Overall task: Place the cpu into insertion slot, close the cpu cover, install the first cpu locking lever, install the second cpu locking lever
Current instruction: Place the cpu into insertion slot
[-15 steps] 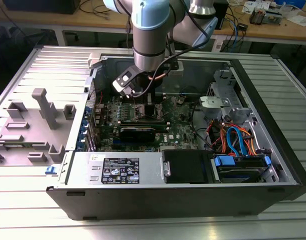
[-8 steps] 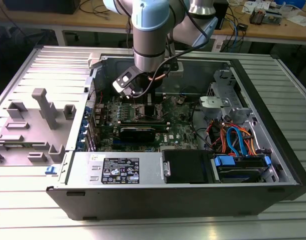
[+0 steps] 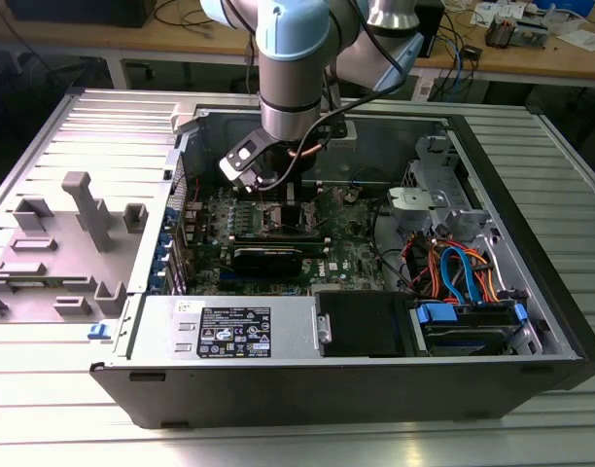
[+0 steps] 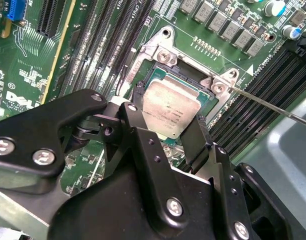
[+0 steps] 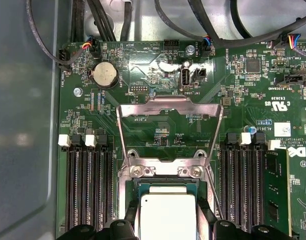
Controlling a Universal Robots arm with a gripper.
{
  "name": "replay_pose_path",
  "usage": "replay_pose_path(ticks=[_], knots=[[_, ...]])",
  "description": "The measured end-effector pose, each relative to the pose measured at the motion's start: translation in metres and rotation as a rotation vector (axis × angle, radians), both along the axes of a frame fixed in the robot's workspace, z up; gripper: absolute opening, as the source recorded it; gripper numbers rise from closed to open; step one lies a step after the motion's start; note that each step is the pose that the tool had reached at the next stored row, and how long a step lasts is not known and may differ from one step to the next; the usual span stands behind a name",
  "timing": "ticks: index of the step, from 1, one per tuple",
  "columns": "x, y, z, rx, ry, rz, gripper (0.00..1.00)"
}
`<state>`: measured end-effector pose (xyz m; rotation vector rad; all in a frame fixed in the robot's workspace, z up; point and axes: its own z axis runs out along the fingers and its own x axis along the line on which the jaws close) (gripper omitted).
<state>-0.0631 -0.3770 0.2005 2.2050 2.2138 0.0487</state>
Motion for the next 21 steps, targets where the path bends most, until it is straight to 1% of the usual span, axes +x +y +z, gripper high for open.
replay_pose_path(ticks=[10, 18, 21], knots=[[0.0000, -0.0009, 0.0008, -0.0014, 0.0003, -0.001, 0.54], [0.0006, 0.0007, 0.0005, -0.0023, 0.0002, -0.001, 0.54], [0.0006, 0.0009, -0.0009, -0.0026, 0.0005, -0.001, 0.54]])
